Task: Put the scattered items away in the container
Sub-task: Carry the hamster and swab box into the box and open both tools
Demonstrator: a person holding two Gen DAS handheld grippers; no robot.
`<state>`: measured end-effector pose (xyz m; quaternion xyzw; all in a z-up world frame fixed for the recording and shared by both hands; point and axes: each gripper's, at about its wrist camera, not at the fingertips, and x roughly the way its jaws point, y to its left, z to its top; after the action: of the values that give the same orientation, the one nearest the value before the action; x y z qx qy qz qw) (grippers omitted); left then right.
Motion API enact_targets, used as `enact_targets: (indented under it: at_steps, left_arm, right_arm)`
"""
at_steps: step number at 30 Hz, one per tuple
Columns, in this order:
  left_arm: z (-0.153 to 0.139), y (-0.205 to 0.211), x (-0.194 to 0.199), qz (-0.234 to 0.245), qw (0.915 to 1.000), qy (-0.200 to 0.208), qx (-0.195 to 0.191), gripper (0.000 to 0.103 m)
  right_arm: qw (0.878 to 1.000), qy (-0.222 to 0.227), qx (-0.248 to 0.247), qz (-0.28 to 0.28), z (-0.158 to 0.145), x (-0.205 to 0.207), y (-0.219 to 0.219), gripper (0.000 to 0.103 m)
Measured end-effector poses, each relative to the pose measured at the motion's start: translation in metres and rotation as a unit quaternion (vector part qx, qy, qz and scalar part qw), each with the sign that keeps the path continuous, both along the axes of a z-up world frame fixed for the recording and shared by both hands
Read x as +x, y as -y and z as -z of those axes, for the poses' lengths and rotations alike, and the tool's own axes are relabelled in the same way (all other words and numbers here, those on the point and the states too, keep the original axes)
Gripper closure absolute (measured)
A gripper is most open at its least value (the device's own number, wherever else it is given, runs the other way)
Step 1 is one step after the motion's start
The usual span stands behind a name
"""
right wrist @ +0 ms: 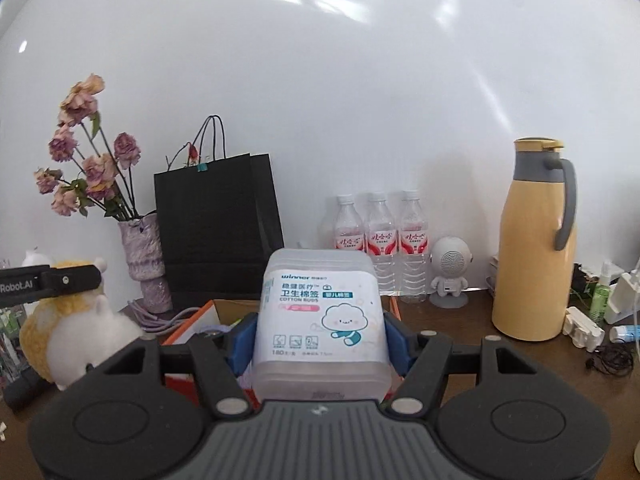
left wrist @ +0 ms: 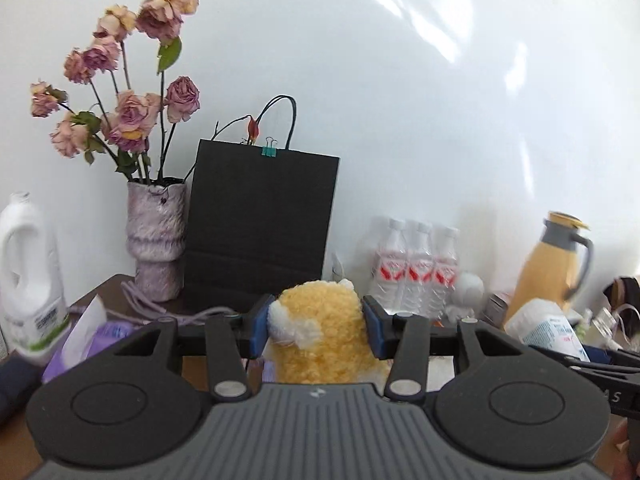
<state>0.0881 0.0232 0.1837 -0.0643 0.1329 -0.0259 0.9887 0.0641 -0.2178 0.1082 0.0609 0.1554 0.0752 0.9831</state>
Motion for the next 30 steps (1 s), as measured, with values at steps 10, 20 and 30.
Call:
enact_targets:
  at_steps: [10,20,30]
  left_arm:
    - [0.083,0.005,0.159,-0.002,0.9827,-0.178,0.049,0.056]
    - [0.117,0.009,0.182,-0.024,0.9733,-0.209,0.092,0.061]
    - [0.074,0.015,0.161,0.056,0.9860,-0.130,0.088,0.058]
  right_arm:
    - [0.960,-0.277,-0.009,-0.042,0.035,0.191,-0.015,0.039]
    - [0.920,-0.370,-0.125,-0.020,0.106,0.221,-0.057,0.040]
    - [0.955,-0.285,0.008,-0.076,0.041,0.225,-0.031,0.051]
